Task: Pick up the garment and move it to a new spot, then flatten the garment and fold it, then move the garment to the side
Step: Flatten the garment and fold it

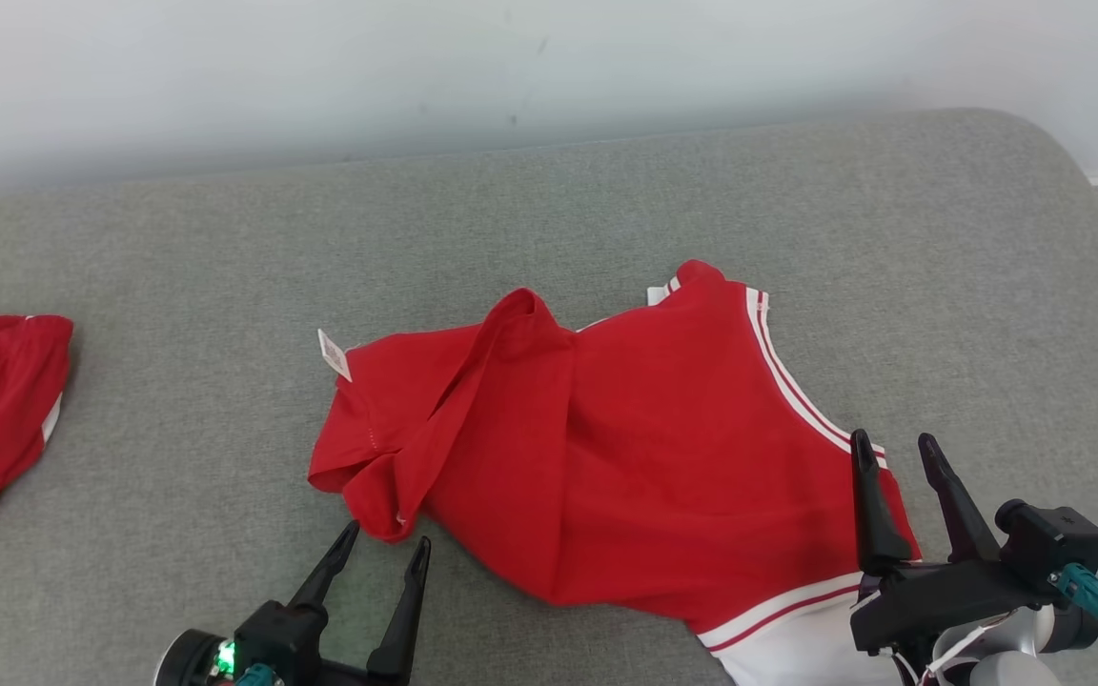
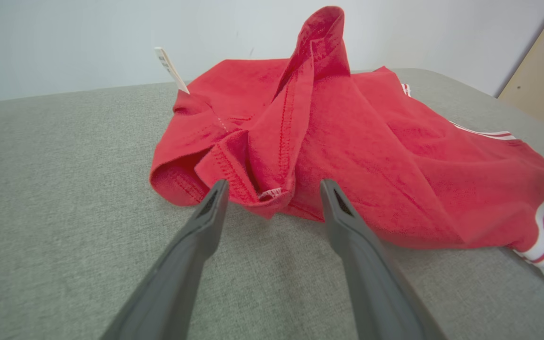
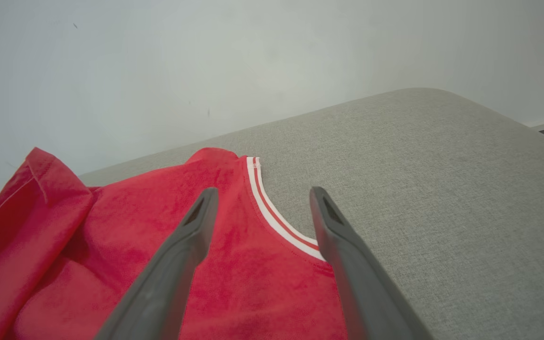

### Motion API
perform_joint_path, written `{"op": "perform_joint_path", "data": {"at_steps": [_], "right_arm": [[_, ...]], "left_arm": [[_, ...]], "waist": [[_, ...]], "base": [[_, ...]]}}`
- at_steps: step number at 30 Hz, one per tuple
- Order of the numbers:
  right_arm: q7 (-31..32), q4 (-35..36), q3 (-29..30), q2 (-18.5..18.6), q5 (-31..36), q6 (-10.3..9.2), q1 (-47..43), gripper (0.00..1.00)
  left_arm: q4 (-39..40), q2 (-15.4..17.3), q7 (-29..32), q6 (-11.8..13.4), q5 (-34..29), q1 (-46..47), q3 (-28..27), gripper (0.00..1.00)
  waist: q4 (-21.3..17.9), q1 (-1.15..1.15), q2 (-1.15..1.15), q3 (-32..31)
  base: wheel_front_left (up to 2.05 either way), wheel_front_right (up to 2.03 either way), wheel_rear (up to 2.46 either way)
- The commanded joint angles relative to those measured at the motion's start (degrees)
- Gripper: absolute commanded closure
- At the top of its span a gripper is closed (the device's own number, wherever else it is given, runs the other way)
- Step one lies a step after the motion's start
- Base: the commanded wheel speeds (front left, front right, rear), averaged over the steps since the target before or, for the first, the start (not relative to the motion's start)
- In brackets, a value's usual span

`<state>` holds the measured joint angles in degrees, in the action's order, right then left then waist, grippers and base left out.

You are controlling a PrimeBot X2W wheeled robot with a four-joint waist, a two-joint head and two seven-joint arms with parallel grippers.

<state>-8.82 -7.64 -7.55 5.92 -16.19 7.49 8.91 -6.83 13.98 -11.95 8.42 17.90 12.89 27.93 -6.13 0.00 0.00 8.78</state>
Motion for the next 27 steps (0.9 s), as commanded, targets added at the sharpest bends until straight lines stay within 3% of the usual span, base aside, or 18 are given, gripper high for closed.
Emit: {"op": "perform_joint_path", "data": {"at_steps": [1,11,12,14,15,27], "right_arm": [[-0.1,0.1,-0.2,0.4,-0.2,0.00,0.2,0.00],[0.4,0.3,-0.4,0.7,0.1,0.00,0.4,0.00],[0.4,0.4,-0.4,0.7,0.1,0.00,0.4,0.00],[0.5,0.4,-0.3,0.7,0.1,0.00,0.2,0.00],[0.5,0.4,-0.3,0.7,0.2,0.00,0.1,0.00],[0.5,0.1,0.5,0.7,0.0,0.00,-1.9,0.00]], "left_arm": [[-0.6,0.4,-0.5,0.2,0.0,-0.6,-0.2,0.00],[-6.3,-0.5,-1.8,-0.5,1.1,2.7,-1.1,0.00],[-7.0,-0.5,-1.8,-0.6,1.2,2.9,-1.2,0.24],[-8.1,-0.9,-2.1,-0.8,1.5,3.5,-1.2,0.83],[-8.6,-1.0,-2.2,-0.9,1.6,3.7,-1.2,1.00],[-5.8,-1.2,-2.9,-0.8,2.5,2.1,-2.1,1.00]], "waist": [[-0.3,0.00,0.00,0.1],[-2.2,0.00,0.00,0.3],[-2.3,0.00,0.00,0.2],[-2.5,0.00,0.00,0.1],[-2.5,0.00,0.00,0.0],[2.3,0.00,0.00,-2.7]], "base": [[0.00,0.00,0.00],[0.00,0.00,0.00],[0.00,0.00,0.00],[0.00,0.00,0.00],[0.00,0.00,0.00],[0.00,0.00,0.00]]}}
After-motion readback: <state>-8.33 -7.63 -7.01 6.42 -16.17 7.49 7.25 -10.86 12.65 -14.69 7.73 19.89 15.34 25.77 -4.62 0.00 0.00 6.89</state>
